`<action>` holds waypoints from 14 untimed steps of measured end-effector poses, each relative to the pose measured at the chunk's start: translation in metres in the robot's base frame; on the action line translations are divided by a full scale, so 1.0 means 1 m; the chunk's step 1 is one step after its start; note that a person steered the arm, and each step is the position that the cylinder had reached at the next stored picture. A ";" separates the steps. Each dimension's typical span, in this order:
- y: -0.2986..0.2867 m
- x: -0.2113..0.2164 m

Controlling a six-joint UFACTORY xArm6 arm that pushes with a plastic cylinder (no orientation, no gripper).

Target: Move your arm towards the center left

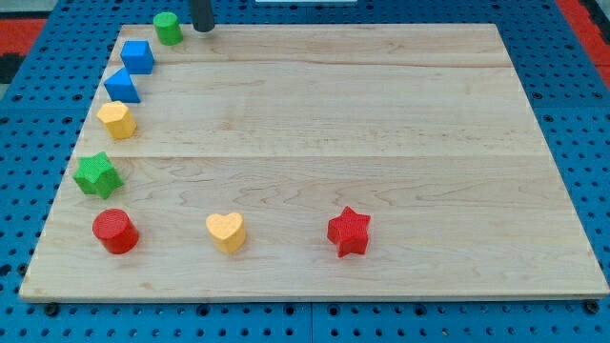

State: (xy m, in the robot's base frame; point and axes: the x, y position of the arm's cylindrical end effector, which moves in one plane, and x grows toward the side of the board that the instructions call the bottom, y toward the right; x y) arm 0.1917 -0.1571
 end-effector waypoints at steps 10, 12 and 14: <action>0.309 0.424; 0.244 0.427; 0.062 0.427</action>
State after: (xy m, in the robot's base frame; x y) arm 0.6185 -0.0951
